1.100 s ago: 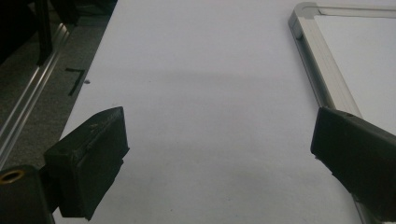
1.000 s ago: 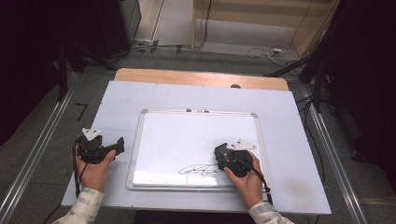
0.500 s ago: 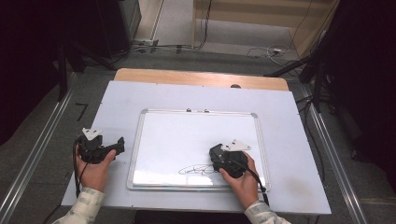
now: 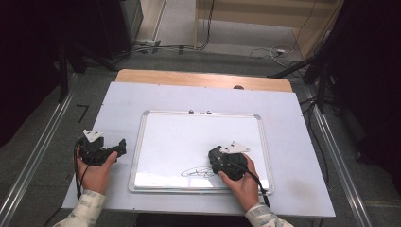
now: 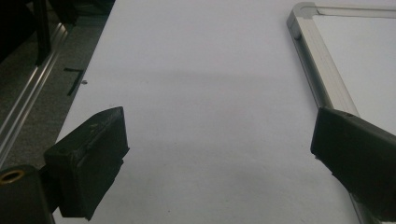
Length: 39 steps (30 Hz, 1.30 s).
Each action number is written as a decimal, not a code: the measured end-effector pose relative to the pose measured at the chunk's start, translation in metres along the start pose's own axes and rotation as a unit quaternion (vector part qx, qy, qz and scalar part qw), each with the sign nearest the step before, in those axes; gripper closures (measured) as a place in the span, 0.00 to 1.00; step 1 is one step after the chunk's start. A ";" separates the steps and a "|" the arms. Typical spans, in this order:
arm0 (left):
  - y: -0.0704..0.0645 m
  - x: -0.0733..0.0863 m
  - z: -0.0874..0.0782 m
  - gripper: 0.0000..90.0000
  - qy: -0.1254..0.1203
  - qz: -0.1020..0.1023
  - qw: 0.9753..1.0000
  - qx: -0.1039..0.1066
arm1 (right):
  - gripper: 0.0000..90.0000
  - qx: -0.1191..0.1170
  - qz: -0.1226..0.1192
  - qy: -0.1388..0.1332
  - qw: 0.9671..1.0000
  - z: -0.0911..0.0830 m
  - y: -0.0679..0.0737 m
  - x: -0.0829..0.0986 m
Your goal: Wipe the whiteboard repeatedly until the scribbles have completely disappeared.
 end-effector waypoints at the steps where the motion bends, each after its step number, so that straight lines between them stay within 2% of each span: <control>1: 0.000 0.000 0.000 0.05 0.000 0.000 1.000 0.000 | 0.44 -0.001 -0.001 0.000 1.000 0.000 0.000 0.000; 39: 0.000 0.000 0.000 0.05 0.000 -0.001 1.000 0.000 | 0.44 -0.027 -0.030 -0.002 0.999 0.006 0.031 -0.012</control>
Point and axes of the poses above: each handheld gripper's, and its own axes: z roughly forward along the jaws, x roughly out of its underside, y roughly to its left, the point moved 6 cm from there along z, roughly forward along the jaws, and after that the axes turned 10 degrees about x, right-handed, at the moved point
